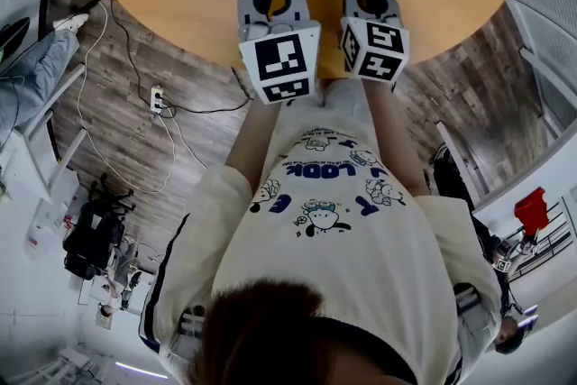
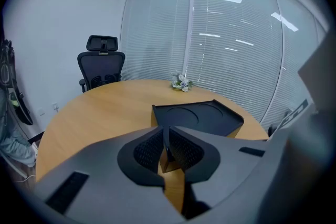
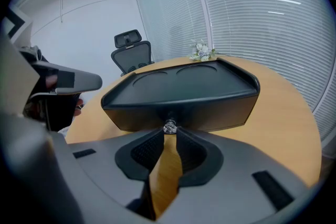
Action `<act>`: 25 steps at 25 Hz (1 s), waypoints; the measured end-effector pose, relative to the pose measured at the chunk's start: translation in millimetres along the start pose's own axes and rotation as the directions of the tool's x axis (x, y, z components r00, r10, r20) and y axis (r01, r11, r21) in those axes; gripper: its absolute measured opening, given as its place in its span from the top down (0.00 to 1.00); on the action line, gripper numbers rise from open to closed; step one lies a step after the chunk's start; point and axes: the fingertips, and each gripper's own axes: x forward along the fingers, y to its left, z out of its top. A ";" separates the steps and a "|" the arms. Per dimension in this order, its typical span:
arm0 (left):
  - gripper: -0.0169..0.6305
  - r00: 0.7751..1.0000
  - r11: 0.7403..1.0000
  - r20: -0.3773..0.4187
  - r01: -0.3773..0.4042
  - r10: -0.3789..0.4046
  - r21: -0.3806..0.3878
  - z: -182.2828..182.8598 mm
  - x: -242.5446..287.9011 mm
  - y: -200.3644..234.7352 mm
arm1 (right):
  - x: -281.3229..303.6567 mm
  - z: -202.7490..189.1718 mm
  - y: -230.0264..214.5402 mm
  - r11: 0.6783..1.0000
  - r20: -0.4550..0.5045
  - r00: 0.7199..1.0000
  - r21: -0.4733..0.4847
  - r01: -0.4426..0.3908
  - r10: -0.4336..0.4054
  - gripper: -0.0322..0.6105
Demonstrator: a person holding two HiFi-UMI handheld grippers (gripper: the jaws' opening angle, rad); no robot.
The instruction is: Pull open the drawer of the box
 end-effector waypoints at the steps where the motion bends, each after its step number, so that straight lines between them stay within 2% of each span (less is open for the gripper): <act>1: 0.94 1.000 1.000 -0.016 -0.005 0.005 -0.002 -1.8 1.8 2.0 | 0.1 -0.2 -0.1 1.000 0.001 1.000 0.000 0.001 -0.001 0.81; 5: 0.93 0.998 1.000 -0.056 -0.009 0.008 -0.013 -7.6 7.8 4.7 | -0.3 -2.1 -1.5 1.000 0.003 1.000 0.000 0.008 -0.008 0.81; 7: 0.77 0.998 1.000 -0.069 0.008 -0.010 -0.024 -9.6 10.2 2.2 | -0.2 -2.2 -1.8 1.000 0.003 1.000 0.001 0.008 -0.008 0.81; 8: 0.76 0.997 0.999 -0.077 0.017 -0.019 -0.030 -10.6 11.5 0.9 | -0.2 -1.8 -1.8 1.000 0.004 1.000 0.001 0.008 -0.008 0.81; 15: 0.77 0.992 0.996 -0.123 0.019 -0.029 -0.086 -20.5 22.8 2.0 | -0.2 0.6 -2.5 1.000 0.006 1.000 -0.007 0.007 -0.007 0.81; 17: 0.84 0.990 0.995 -0.136 0.021 -0.034 -0.097 -22.9 24.2 2.9 | -0.7 0.7 -2.4 1.000 0.005 1.000 -0.010 0.007 -0.007 0.81; 25: 0.87 0.992 0.985 -0.120 0.004 -0.025 -0.172 -21.9 24.8 4.5 | -2.0 -0.6 -2.2 1.000 0.001 1.000 -0.011 0.001 -0.001 0.81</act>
